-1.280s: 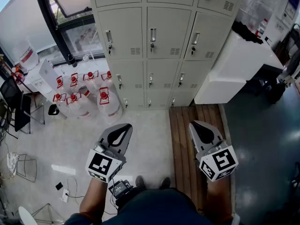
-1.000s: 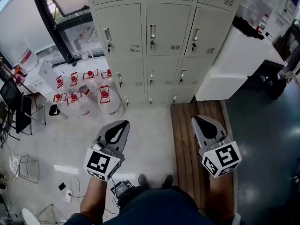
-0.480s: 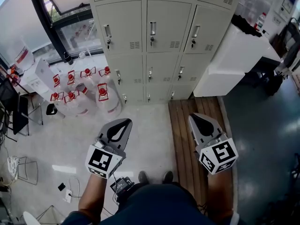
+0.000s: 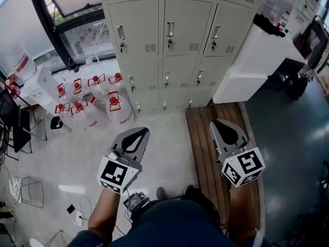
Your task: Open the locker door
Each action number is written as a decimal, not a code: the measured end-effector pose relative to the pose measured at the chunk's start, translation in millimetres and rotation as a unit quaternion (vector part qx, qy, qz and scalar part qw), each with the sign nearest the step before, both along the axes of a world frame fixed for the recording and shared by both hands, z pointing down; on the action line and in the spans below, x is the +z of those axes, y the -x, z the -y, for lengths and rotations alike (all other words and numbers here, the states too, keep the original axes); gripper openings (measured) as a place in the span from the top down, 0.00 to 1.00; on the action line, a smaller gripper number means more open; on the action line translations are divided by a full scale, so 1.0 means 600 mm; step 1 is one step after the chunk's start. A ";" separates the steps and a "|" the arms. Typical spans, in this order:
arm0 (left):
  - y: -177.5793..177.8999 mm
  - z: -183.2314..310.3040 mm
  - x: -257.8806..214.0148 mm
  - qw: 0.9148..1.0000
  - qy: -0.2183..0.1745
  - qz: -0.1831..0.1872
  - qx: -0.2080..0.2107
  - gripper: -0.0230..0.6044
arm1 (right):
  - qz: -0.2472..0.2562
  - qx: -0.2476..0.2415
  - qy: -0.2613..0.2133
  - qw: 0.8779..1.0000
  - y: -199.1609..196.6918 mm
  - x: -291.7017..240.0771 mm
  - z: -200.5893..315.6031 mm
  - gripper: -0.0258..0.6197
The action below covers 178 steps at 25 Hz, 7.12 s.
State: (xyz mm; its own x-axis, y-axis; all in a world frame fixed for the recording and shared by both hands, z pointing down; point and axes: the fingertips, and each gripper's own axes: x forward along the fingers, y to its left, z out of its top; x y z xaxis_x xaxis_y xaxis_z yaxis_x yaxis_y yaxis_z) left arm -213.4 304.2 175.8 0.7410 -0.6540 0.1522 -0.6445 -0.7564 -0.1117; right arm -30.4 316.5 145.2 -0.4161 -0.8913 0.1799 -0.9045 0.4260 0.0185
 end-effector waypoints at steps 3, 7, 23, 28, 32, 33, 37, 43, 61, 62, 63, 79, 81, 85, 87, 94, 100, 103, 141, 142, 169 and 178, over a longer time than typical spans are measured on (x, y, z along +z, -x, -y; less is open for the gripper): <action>0.001 0.005 0.001 1.000 0.004 -0.007 0.002 0.93 | 0.003 0.000 0.001 1.000 0.003 0.002 0.003 0.90; -0.003 0.022 0.005 1.000 0.012 -0.009 -0.004 0.93 | -0.004 -0.015 0.004 1.000 -0.002 0.006 0.023 0.90; -0.072 0.177 0.038 0.997 0.026 0.010 -0.078 0.93 | 0.007 -0.082 0.015 0.997 -0.082 0.049 0.229 0.90; -0.094 0.225 0.044 0.994 0.032 0.016 -0.101 0.93 | 0.012 -0.104 0.020 0.994 -0.100 0.055 0.294 0.90; -0.117 0.259 0.042 0.992 0.036 0.015 -0.121 0.93 | 0.017 -0.119 0.023 0.992 -0.119 0.059 0.337 0.90; -0.124 0.266 0.043 0.991 0.036 0.018 -0.125 0.93 | 0.018 -0.126 0.022 0.992 -0.124 0.060 0.347 0.90; -0.158 0.296 0.044 0.990 0.032 0.028 -0.137 0.93 | 0.023 -0.142 0.020 0.989 -0.156 0.061 0.376 0.90; -0.219 0.338 0.040 0.988 0.025 0.035 -0.147 0.93 | 0.028 -0.153 0.016 0.988 -0.215 0.064 0.417 0.90; -0.273 0.487 0.086 0.996 0.045 0.025 -0.068 0.93 | 0.009 -0.064 0.038 0.997 -0.281 0.084 0.482 0.90; -0.273 0.501 0.088 0.997 0.046 0.023 -0.060 0.93 | 0.006 -0.055 0.038 0.998 -0.280 0.083 0.486 0.90; -0.272 0.514 0.090 0.997 0.047 0.022 -0.052 0.93 | 0.003 -0.047 0.039 0.998 -0.277 0.084 0.491 0.90; -0.248 0.674 0.136 0.998 0.062 0.017 0.029 0.93 | -0.014 0.050 0.043 0.998 -0.229 0.085 0.568 0.90; -0.251 0.685 0.147 0.997 0.066 0.019 0.034 0.93 | -0.015 0.057 0.046 0.997 -0.231 0.089 0.572 0.90; -0.251 0.706 0.171 0.996 0.086 0.022 0.026 0.93 | -0.013 0.054 0.068 0.996 -0.237 0.110 0.590 0.90; -0.256 0.722 0.181 0.996 0.089 0.025 0.017 0.93 | -0.012 0.047 0.071 0.996 -0.246 0.119 0.608 0.90; -0.259 0.769 0.227 0.993 0.110 0.030 -0.036 0.93 | -0.002 0.004 0.089 0.996 -0.252 0.155 0.675 0.90; -0.257 0.814 0.277 0.990 0.111 0.041 -0.082 0.93 | -0.004 -0.027 0.104 0.994 -0.261 0.204 0.723 0.90; -0.259 0.839 0.318 0.987 0.120 0.044 -0.099 0.93 | -0.007 -0.033 0.117 0.993 -0.270 0.240 0.743 0.90; -0.270 1.057 0.824 0.929 0.248 0.062 -0.268 0.73 | -0.040 -0.030 0.258 0.965 -0.336 0.566 0.753 0.90; -0.271 1.061 0.828 0.927 0.249 0.059 -0.274 0.73 | -0.040 -0.030 0.261 0.964 -0.336 0.572 0.752 0.90; -0.267 1.093 0.852 0.862 0.255 -0.052 -0.435 0.77 | -0.031 -0.032 0.295 0.954 -0.336 0.636 0.727 0.90; -0.272 1.085 0.852 0.872 0.246 -0.034 -0.421 0.80 | -0.026 -0.032 0.297 0.954 -0.337 0.638 0.726 0.90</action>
